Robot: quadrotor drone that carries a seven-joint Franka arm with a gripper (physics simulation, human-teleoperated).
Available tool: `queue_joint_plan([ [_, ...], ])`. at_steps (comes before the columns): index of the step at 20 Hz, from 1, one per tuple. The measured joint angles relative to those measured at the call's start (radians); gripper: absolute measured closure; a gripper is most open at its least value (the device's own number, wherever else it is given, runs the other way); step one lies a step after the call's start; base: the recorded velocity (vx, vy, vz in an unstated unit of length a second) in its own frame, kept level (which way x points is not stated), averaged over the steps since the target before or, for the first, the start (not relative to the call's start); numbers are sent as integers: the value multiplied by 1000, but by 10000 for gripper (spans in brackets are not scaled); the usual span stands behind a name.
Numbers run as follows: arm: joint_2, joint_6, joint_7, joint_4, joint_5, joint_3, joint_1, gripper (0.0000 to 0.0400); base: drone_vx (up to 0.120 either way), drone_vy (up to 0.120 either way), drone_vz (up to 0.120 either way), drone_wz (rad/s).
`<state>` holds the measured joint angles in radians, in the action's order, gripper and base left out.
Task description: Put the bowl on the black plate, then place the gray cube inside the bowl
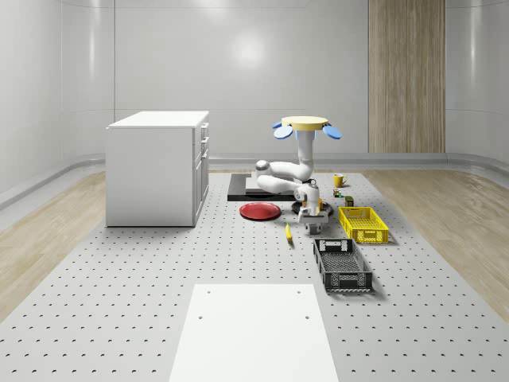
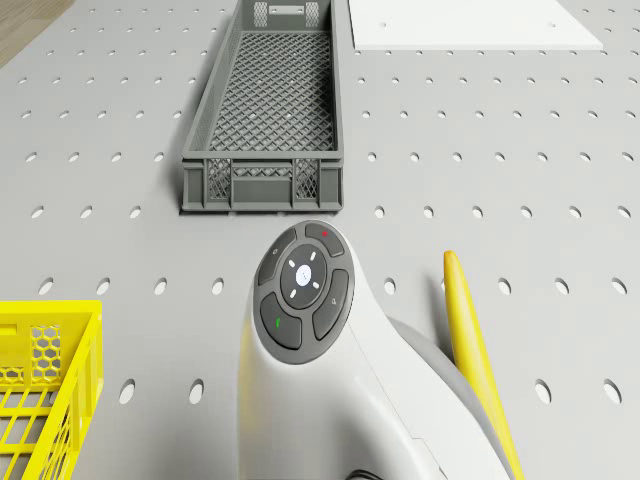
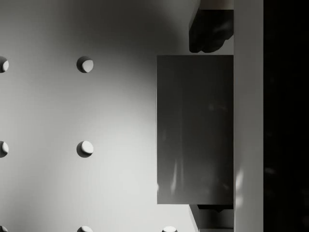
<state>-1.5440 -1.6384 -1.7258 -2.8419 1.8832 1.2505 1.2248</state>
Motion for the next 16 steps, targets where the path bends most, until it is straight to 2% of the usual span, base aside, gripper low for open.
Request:
queue_joint_plan([
  [3, 1, 1, 0, 0, 2, -2, 0, 90, 0, 0, 0, 0],
  [6, 3, 2, 1, 1, 3, -3, 0, 122, 0, 0, 0, 0],
  [10, 5, 9, 1, -4, -11, 13, -4, 139, 0, 0, 0, 0],
  [16, 7, 33, 1, -19, -72, 78, -13, 147, 0, 0, 120, 0],
])
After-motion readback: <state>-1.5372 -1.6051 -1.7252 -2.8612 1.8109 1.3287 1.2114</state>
